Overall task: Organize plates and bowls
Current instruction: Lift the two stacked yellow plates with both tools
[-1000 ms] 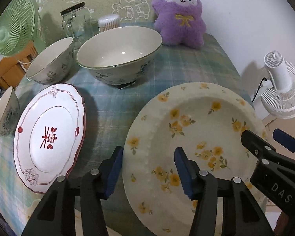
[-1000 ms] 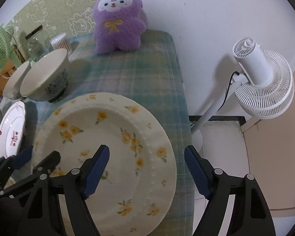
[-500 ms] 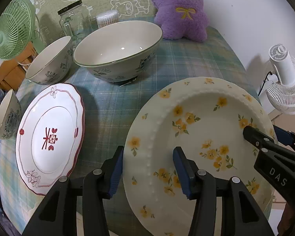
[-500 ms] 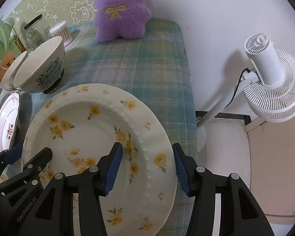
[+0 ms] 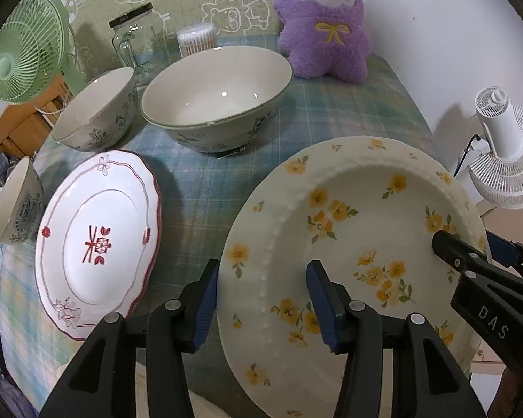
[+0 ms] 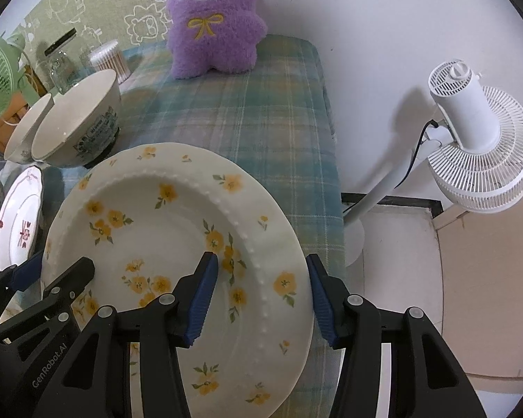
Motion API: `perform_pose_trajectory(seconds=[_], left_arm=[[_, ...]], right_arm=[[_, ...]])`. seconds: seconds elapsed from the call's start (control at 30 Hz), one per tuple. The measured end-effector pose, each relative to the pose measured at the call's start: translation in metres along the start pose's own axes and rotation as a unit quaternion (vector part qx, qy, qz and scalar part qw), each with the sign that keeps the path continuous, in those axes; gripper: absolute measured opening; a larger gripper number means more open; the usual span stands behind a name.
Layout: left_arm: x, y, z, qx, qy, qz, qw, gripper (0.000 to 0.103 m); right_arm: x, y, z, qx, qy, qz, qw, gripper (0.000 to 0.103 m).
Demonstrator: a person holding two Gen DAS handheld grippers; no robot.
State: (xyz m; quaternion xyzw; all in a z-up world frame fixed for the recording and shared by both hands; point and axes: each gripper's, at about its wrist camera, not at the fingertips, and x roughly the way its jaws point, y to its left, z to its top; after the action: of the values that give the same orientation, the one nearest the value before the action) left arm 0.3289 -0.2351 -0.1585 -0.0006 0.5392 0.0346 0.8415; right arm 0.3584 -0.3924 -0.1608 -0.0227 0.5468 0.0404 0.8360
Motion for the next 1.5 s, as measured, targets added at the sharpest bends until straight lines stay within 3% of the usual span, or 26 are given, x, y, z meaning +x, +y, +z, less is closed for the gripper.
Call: perform_pose_trajectory(seconds=[0.8,1.5], left_arm=[[-0.07,0.049,-0.037,-0.003,-0.036,-0.005,0.9993,0.05],[-0.087,0.134,-0.118,0.007,-0.015,-0.009,0.9998,0.05]], right_arm=[[-0.074,0.045,-0.034,-0.002,-0.029,-0.002,1.0,0.054],[-0.093,0.133,-0.123,0.009,0.0,-0.005,1.0,0.054]])
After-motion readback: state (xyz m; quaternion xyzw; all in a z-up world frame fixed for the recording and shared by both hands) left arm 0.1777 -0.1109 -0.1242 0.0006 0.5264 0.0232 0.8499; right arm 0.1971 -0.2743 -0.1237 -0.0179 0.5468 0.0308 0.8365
